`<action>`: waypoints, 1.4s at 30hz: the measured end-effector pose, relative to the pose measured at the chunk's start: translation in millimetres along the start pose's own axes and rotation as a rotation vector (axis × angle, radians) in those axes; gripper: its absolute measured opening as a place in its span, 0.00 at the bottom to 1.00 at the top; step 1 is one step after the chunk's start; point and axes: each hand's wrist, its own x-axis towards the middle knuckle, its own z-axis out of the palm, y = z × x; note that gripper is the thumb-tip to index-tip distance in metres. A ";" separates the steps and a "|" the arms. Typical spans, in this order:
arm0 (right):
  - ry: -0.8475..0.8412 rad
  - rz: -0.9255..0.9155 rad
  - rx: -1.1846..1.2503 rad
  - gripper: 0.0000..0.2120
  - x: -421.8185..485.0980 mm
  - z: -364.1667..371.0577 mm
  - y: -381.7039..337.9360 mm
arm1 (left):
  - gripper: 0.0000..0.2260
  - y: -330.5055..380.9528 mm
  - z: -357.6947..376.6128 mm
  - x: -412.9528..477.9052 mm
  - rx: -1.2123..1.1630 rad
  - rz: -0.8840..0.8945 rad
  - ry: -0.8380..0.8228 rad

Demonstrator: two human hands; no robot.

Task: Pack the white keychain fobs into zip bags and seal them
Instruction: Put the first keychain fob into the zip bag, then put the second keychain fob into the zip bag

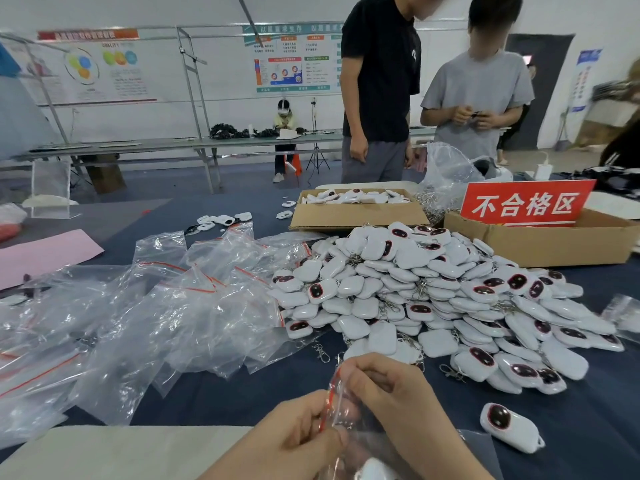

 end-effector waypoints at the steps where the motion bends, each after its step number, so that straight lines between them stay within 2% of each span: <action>1: -0.012 0.009 0.009 0.06 0.0 0.9 0.1 | 0.07 -0.9 -3.5 4.1 -0.004 0.002 0.006; 4: -0.038 -0.015 -0.036 0.06 -0.7 2.2 2.0 | 0.10 5.1 -14.7 9.1 -0.063 0.045 -0.084; 8: -0.013 -0.038 -0.046 0.09 -0.6 2.0 1.8 | 0.06 -10.9 -1.1 -2.5 0.122 0.060 0.229; 11: -0.002 -0.049 -0.028 0.09 -1.7 4.7 3.2 | 0.05 -17.0 2.3 -0.5 0.136 0.102 0.287; 15: 0.008 -0.119 -0.091 0.11 -4.7 7.5 3.6 | 0.12 -16.7 0.9 0.9 0.020 0.095 0.277; 19: 0.069 -0.119 -0.062 0.10 -7.2 1.7 -3.3 | 0.26 -21.1 -2.8 0.4 -0.063 0.081 0.507; 22: 0.325 -0.147 -0.176 0.08 -11.7 -11.6 -5.7 | 0.21 -34.1 -3.5 6.8 -0.055 0.022 0.655; 25: 0.703 -0.138 -0.556 0.12 -22.4 -28.5 -3.1 | 0.19 -41.5 -2.6 9.2 -0.045 0.021 0.704; 27: 0.838 0.040 -0.743 0.13 -32.0 -42.3 2.3 | 0.18 -42.4 -2.4 8.2 0.006 0.021 0.701; 29: 0.803 0.262 -0.813 0.12 -39.3 -54.6 6.7 | 0.18 -40.2 -2.4 6.0 0.105 0.041 0.677; 30: 0.757 0.308 -0.826 0.11 -41.7 -57.6 8.5 | 0.17 -39.4 -2.0 5.2 0.153 0.059 0.648; 33: 0.604 0.239 -0.913 0.09 -42.4 -57.4 13.4 | 0.09 -37.1 1.0 3.8 0.206 0.062 0.484; 35: 0.537 0.162 -0.956 0.10 -39.9 -57.0 15.2 | 0.03 -35.8 -2.5 1.0 0.147 0.040 0.388; 36: 0.528 0.139 -0.944 0.10 -38.7 -57.5 16.2 | 0.03 -34.7 -6.9 -1.2 0.114 0.030 0.343; 37: 0.530 0.122 -0.907 0.10 -37.9 -58.0 17.1 | 0.09 -35.0 -10.9 -3.7 0.093 0.032 0.328; 39: 0.548 0.083 -0.793 0.09 -36.7 -58.0 17.9 | 0.21 -34.9 -16.5 -6.4 0.129 0.039 0.426; 42: 0.562 0.018 -0.610 0.12 -32.5 -54.5 15.3 | 0.27 -34.0 -13.2 -5.8 0.187 0.073 0.615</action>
